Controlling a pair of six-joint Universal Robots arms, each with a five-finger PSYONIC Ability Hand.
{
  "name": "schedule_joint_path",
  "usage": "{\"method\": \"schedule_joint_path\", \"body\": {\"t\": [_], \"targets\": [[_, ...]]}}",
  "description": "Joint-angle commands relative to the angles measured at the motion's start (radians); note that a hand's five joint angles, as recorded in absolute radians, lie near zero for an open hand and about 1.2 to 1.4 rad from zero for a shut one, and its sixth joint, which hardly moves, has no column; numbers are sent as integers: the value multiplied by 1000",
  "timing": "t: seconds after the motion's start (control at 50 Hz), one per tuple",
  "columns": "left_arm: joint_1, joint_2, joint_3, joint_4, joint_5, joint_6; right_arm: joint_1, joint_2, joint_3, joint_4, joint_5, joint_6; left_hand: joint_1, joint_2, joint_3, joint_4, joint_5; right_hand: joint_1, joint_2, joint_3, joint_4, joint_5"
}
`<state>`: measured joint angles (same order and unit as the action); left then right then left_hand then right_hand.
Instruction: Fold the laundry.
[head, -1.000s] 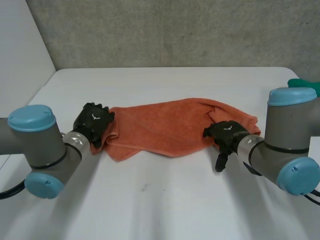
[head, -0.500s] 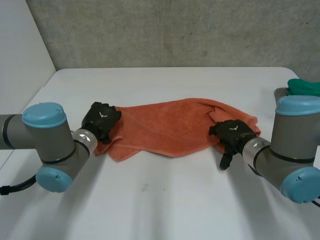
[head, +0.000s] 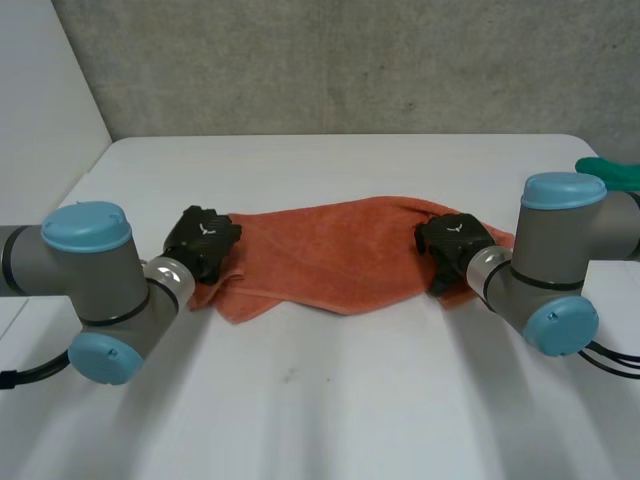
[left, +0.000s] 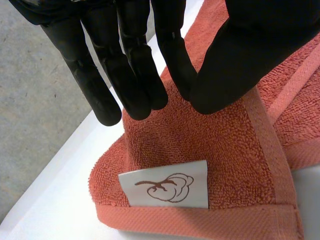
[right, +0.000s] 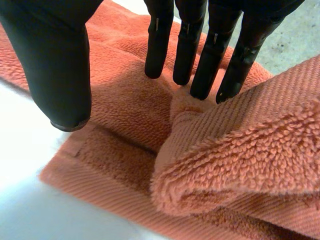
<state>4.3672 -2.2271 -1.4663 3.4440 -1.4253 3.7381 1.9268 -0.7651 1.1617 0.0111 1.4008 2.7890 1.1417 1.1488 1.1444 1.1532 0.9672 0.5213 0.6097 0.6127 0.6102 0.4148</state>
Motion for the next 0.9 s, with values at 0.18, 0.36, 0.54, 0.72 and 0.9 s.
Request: {"method": "schedule_joint_path", "body": {"t": [0.18, 0.36, 0.54, 0.72, 0.9], "targets": [[-3, 70, -5, 1, -6, -9, 0, 62, -79, 1, -3, -2, 255, 247, 252, 243, 254, 482, 394, 391, 393, 414], [-5, 103, -43, -3, -4, -47, 0, 58, -85, 18, -9, 1, -755, -762, -758, -766, -755, 875, 787, 784, 786, 807], [-9, 86, -46, -5, 2, -96, -9, -16, -62, 107, -19, 3, -729, -736, -731, -740, -729, 875, 787, 784, 786, 807], [-11, 17, 1, -5, 51, -96, -11, -88, -1, 115, -14, 0, -661, -668, -664, -673, -661, 545, 457, 454, 456, 477], [-2, -63, 81, -5, 48, -89, -14, -132, 81, 116, -13, 0, -421, -428, -424, -432, -421, 110, 22, 19, 21, 42]]}}
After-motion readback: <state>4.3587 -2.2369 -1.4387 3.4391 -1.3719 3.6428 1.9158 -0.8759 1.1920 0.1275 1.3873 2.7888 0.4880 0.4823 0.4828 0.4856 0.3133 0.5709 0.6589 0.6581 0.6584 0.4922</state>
